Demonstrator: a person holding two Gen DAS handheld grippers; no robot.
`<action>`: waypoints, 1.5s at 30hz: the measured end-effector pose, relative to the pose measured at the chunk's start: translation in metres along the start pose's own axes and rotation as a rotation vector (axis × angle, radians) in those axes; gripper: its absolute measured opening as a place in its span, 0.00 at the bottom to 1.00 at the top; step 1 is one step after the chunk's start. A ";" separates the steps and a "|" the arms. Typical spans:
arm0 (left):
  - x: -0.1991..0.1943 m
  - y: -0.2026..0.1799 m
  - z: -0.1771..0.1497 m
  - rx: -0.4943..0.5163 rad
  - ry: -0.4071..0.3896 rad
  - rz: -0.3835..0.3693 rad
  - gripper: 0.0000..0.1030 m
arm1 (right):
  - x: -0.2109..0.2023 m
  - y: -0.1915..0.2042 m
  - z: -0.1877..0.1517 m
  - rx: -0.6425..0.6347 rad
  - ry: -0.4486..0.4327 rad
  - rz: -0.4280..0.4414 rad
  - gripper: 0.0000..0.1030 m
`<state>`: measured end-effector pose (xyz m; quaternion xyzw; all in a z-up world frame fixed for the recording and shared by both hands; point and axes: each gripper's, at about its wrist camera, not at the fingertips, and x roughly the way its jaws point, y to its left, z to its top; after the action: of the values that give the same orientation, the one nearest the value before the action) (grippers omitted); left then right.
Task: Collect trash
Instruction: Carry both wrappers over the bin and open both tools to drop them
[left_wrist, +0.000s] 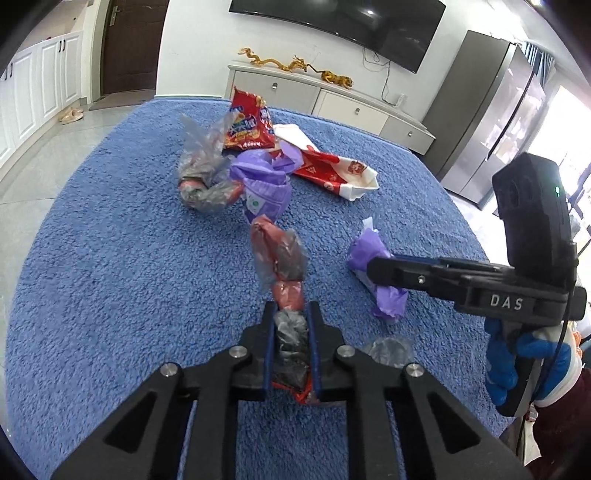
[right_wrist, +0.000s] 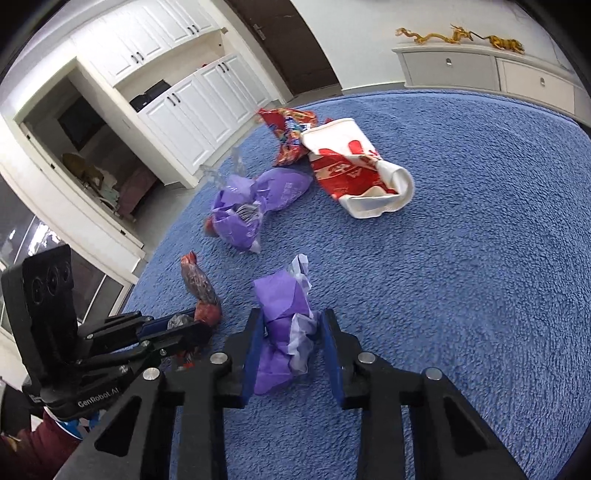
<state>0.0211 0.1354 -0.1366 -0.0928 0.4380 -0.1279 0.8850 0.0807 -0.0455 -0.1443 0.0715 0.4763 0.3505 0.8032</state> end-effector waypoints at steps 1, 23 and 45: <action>-0.005 -0.001 0.001 -0.001 -0.006 0.005 0.14 | -0.002 0.001 -0.001 -0.004 -0.006 0.006 0.26; 0.021 -0.203 0.099 0.253 0.016 -0.231 0.13 | -0.210 -0.124 -0.037 0.335 -0.484 -0.239 0.26; 0.312 -0.448 0.163 0.395 0.327 -0.182 0.14 | -0.235 -0.383 -0.107 0.925 -0.446 -0.553 0.28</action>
<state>0.2682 -0.3783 -0.1500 0.0645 0.5317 -0.3031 0.7882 0.1125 -0.5021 -0.2055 0.3599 0.4001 -0.1403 0.8311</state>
